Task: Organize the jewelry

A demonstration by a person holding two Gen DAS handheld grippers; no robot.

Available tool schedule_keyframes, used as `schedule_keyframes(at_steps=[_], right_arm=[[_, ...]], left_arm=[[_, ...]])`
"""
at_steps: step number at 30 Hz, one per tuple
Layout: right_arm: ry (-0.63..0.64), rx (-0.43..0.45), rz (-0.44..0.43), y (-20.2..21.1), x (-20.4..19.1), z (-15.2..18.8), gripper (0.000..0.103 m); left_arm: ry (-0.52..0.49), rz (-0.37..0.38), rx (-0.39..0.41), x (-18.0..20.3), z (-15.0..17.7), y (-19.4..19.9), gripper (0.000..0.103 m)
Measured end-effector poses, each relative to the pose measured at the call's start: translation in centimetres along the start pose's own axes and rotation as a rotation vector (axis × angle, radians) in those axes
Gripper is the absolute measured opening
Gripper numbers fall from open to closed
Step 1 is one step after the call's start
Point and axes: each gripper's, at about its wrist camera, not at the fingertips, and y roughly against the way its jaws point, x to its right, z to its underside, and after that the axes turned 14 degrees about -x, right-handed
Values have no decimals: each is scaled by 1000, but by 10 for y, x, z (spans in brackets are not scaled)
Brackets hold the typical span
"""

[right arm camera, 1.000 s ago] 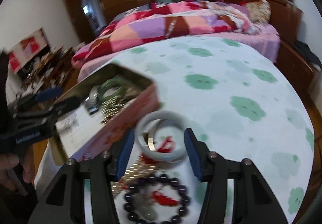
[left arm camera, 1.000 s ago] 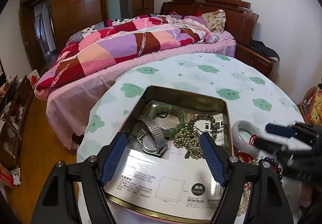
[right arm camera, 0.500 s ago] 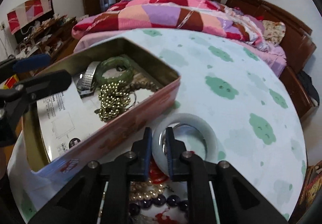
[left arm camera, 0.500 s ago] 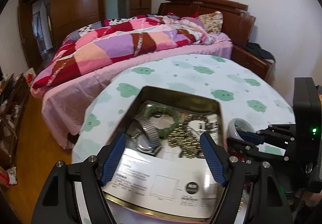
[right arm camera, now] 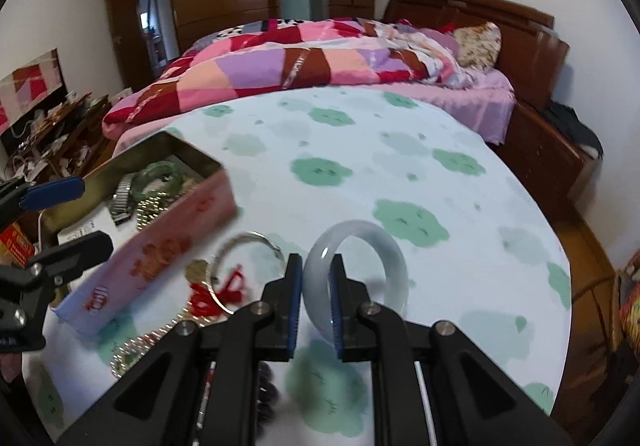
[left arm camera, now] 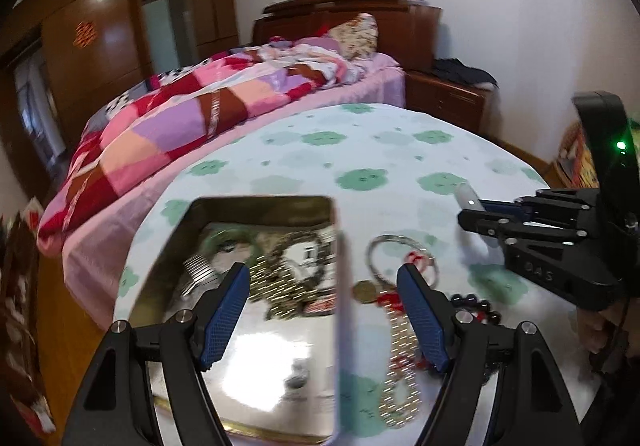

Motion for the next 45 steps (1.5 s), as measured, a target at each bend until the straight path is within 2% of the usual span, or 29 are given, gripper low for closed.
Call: schedule_keyframes(at_steps=[3,5,7,13,15,16,19,25,29,37,45], right_arm=[[-22,-1,-6,-2,7,4,15],[-37,5,-12,-1,12,6,15],[-49,13,-15,1,16,8,15],[-77,30,-23,6,28,13,15],[-79,34,-24,6,28,14,15],[-79,36,-25,6,28,14,15],[-77,44,-27,8,27,15,15],[-78,64,-27,15,27,17,15],[-77,72,-31,18,24,16,15],[-58,106,-52,37,18,7,15],[-10,146,-89,55,-1,-9,15]], left_arm=[[-53,22,-5,18,-8,-5,74],[-88,37,-25,30,-14,-15,64],[-108,59,-52,38,-18,-25,63],[-144,79,-144,60,-24,-60,44],[-147,87,-176,63,-24,-69,20],[-146,97,-203,63,-24,-76,0],[-122,110,-190,59,-23,-69,0],[-70,160,-39,37,-38,-4,0],[-64,173,21,30,-48,23,0],[-42,167,63,14,-54,43,0],[23,146,77,-18,-50,49,0]])
